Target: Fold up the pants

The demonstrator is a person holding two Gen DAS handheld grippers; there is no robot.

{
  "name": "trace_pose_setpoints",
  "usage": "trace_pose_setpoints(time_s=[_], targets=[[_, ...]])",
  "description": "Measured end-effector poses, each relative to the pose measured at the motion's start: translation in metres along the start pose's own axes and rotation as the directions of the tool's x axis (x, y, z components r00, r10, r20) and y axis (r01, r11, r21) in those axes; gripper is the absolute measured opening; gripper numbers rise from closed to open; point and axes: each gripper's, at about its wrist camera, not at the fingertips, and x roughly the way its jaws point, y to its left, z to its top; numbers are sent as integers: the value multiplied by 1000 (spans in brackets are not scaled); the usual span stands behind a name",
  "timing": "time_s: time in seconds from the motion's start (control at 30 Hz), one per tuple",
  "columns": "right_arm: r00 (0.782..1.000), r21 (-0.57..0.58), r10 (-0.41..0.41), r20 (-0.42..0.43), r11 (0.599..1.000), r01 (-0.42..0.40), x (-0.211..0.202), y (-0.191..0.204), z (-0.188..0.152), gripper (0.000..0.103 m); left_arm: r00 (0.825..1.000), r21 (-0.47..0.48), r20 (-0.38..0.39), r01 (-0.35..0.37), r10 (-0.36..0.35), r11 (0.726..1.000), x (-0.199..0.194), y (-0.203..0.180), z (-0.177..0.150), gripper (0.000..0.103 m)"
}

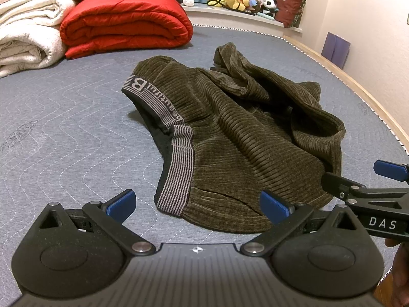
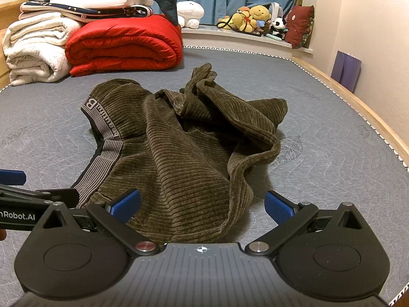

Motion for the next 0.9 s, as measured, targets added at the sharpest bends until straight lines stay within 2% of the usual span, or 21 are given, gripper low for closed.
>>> trace_pose_setpoints(time_s=[0.7,0.8,0.9], targets=[[1000,-1,0,-1,1000,0,1,0,0,102,1000,4,-19,-4,4,1000,4,1,-2,103],[1000,0,1,-2,1000,-1,2,0,-1,102,999,-20,-31,20,-20,1000,5,5,-3,103],[1000,15,-2,-6,1000,2,4,-3,-1,102,1000,-12,23,-10,11,1000,0,9,1,102]])
